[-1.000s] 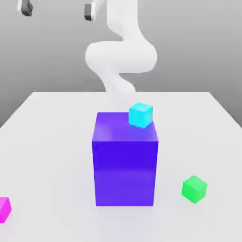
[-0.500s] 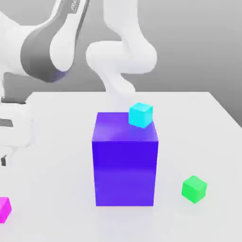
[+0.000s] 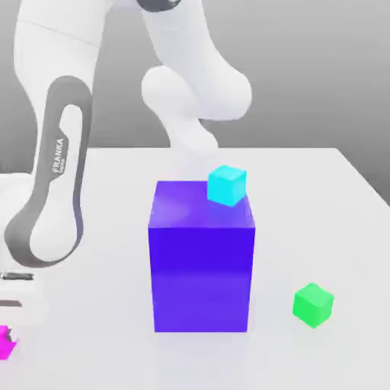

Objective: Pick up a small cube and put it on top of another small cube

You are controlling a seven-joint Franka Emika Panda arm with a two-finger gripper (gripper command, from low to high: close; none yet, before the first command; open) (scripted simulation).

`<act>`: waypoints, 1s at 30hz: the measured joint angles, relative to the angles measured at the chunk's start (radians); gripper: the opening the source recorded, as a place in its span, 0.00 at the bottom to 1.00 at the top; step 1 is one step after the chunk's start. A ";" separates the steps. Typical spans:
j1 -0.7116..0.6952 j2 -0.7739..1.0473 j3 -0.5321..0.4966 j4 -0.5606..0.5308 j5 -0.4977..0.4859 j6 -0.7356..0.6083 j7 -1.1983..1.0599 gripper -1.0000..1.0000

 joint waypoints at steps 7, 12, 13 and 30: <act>0.059 -0.153 -0.045 -0.045 -0.072 -0.104 0.067 0.00; 0.217 -0.264 0.046 -0.138 -0.088 -0.109 0.200 0.00; 0.246 -0.284 0.065 -0.158 -0.093 -0.108 0.227 0.00; 0.796 -0.500 0.408 -0.466 -0.316 -0.005 0.849 0.00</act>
